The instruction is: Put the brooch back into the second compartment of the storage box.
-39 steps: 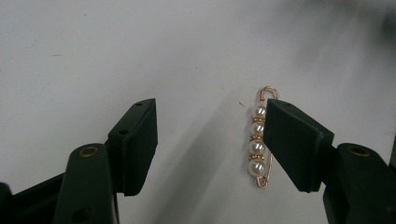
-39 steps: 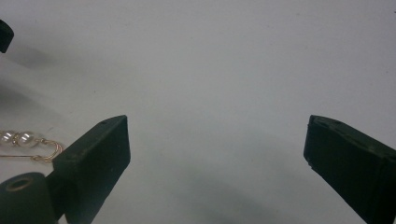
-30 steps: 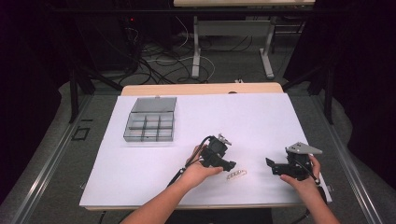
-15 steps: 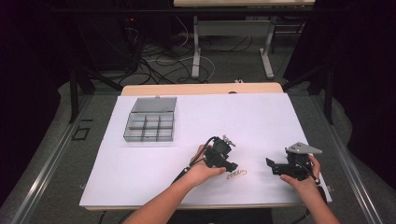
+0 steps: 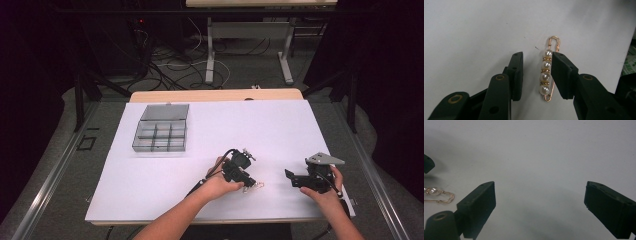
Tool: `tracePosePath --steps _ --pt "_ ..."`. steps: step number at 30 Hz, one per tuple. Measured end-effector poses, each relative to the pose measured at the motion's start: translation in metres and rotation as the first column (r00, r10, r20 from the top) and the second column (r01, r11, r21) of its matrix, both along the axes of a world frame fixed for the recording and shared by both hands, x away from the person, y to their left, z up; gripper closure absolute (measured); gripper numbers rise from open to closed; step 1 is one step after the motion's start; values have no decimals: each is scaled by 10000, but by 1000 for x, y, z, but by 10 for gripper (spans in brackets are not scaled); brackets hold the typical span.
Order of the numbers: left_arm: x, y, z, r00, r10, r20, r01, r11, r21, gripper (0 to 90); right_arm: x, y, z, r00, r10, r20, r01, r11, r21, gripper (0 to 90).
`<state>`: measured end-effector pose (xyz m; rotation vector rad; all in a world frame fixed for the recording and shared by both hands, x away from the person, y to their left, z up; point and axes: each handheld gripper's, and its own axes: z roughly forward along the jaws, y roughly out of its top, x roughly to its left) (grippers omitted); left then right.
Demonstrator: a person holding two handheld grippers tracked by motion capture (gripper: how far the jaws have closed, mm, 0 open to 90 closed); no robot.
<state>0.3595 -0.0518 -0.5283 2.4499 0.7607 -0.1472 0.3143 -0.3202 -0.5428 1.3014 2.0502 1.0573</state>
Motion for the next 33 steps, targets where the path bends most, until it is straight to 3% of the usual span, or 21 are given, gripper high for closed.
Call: tracePosePath --steps 13,20,27,33 --pt "-4 -10 -3 9990 -445 -106 449 9977 501 708 0 0 0 10000 26 -43 -26 10000 57 106" --pt "-6 -17 -2 9968 -804 -41 804 9915 1019 733 0 0 0 9999 38 -124 -37 9999 112 106" --pt "-7 -19 -2 9974 -726 -37 726 9909 1137 753 0 0 -1 10000 -13 -81 13 9999 107 108" --pt "-7 -22 -1 9961 -878 84 857 9859 1436 765 0 -1 0 9999 33 -131 -32 10000 71 110"
